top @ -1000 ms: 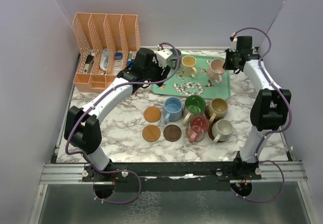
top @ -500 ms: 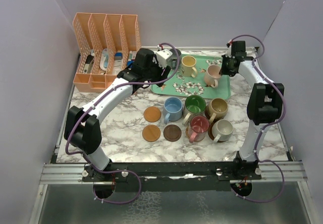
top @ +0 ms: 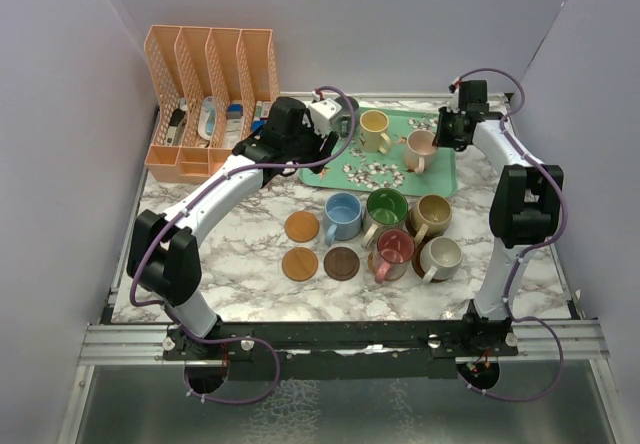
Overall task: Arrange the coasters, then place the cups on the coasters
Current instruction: Place the cup on the tray, then pick up the cup from the tray.
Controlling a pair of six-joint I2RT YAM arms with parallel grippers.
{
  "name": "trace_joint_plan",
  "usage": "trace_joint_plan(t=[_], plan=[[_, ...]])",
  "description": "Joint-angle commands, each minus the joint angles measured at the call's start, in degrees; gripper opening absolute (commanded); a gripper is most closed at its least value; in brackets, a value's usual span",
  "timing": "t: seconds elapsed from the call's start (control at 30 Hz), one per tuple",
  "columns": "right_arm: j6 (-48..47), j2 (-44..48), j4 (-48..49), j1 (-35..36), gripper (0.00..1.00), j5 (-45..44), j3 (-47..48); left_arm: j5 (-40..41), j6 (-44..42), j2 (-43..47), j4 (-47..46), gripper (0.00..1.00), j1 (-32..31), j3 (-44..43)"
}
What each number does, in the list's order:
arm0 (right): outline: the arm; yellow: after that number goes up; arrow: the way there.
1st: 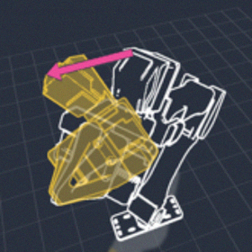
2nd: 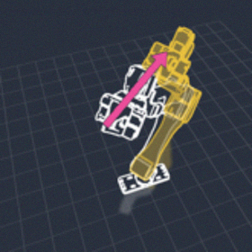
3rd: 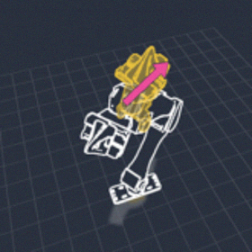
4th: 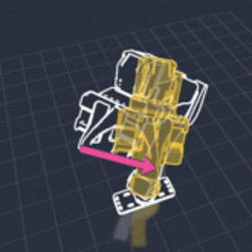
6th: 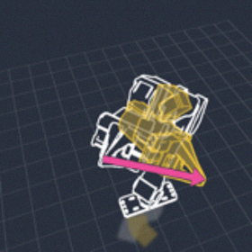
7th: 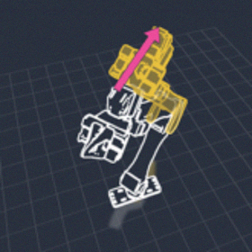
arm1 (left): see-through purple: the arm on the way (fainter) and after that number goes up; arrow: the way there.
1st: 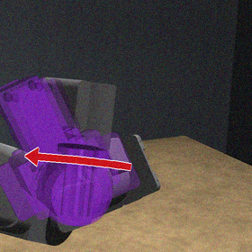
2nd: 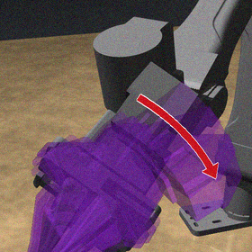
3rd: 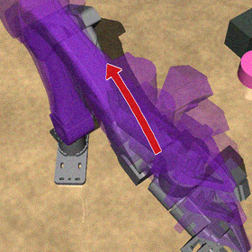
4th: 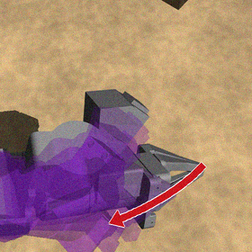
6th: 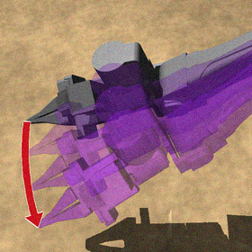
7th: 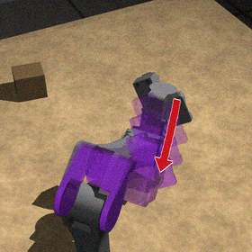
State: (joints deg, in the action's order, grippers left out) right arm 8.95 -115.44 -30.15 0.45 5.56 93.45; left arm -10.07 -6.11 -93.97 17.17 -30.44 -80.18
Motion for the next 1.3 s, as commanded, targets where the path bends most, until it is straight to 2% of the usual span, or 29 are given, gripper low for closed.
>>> trace_joint_plan(t=[0.0, 0.17, 0.27, 0.37, 0.6, 0.8, 1.03, 1.27], plan=[[-1.1, 1.4, 0.9, 0.2, 0.22, 2.0, 0.6, -0.8, 0.1, 1.9, -1.3, 0.61, 0.2, 0.6], [-9.6, 2.3, 0.8, 0.2, 0.40, 3.2, 1.6, -0.8, -0.1, 2.0, -1.3, 0.61, 0.2, 0.7], [-15.4, 1.9, -0.4, 0.2, 0.58, 3.8, 2.9, -0.7, -0.2, 2.0, -1.3, 0.61, 0.2, 0.8], [-21.4, 0.7, -1.8, 0.1, 0.63, 4.3, 4.7, -0.8, -0.3, 1.9, -1.3, 0.61, 0.2, 0.9], [-35.1, -6.6, -9.4, 0.2, 0.63, 9.4, 14.9, -1.0, -0.2, 2.0, -1.3, 0.61, 0.1, 1.0], [-41.9, -12.5, -16.0, 0.2, 0.61, 10.8, 23.8, -0.6, -0.4, 2.6, -1.4, 0.61, 0.2, 1.4], [-46.0, -15.0, -19.0, 0.2, 0.60, 12.5, 27.2, -0.9, -0.4, 2.4, -1.6, 0.61, 0.2, 1.4], [-52.8, -18.0, -24.6, 0.7, 0.54, 17.1, 31.5, -1.4, -0.3, 1.9, -1.7, 0.61, 0.2, 1.3]])
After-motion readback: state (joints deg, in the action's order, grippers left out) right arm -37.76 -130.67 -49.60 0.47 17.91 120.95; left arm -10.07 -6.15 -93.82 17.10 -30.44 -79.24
